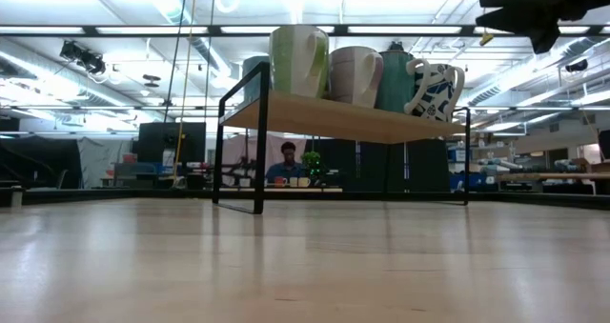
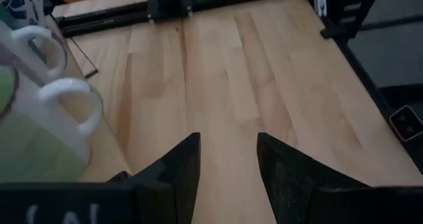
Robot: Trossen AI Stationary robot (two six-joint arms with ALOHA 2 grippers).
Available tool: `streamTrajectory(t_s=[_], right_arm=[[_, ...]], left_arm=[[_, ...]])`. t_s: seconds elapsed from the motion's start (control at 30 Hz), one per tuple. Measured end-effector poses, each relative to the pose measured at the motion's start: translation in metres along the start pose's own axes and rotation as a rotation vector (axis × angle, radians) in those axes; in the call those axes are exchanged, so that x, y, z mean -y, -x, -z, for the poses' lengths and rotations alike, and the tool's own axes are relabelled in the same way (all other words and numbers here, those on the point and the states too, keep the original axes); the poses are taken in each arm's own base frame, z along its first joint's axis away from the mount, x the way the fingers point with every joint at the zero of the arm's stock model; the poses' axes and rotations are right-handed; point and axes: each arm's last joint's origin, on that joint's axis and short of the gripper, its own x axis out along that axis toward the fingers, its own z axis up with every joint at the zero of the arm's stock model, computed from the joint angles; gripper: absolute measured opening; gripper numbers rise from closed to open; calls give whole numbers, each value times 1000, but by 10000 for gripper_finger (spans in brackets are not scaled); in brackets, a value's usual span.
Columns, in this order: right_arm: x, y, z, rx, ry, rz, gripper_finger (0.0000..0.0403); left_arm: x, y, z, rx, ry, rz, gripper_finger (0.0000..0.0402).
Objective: Place coffee mugs
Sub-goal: Return to Home Position
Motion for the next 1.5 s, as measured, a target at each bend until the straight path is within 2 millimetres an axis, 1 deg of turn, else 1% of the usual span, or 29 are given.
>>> streamTrajectory(t_s=[0.23, 0.43, 0.57, 0.73, 0.87, 1.0, 1.17, 1.27, 1.4, 1.43, 1.5], right_arm=[[14, 11, -14, 63, 5, -11, 170], [29, 21, -25, 123, -49, -19, 170], [41, 29, -31, 164, -78, -24, 170], [54, 37, -32, 186, -51, -40, 170], [65, 44, -37, 234, -103, -38, 170], [68, 46, -42, 255, -112, 24, 170], [74, 49, -49, 277, -162, 174, 170], [75, 49, -50, 280, -177, 196, 172], [75, 49, -50, 272, -120, 204, 172], [75, 49, -50, 273, -125, 204, 172], [77, 50, -51, 276, -195, 238, 172]], left_arm=[[-12, 13, 42, 88, 39, -12, 155], [-18, 23, 76, 149, 69, -21, 155], [-20, 30, 93, 189, 81, -20, 155], [-23, 40, 112, 223, 85, -20, 155], [-26, 50, 128, 264, 97, -20, 155], [-29, 56, 148, 304, 113, -52, 155], [-32, 61, 169, 347, 135, -76, 155], [-33, 63, 178, 357, 138, -80, 155], [-34, 63, 190, 378, 147, -87, 155], [-34, 63, 193, 383, 151, -90, 155], [-35, 63, 198, 398, 166, -96, 155]])
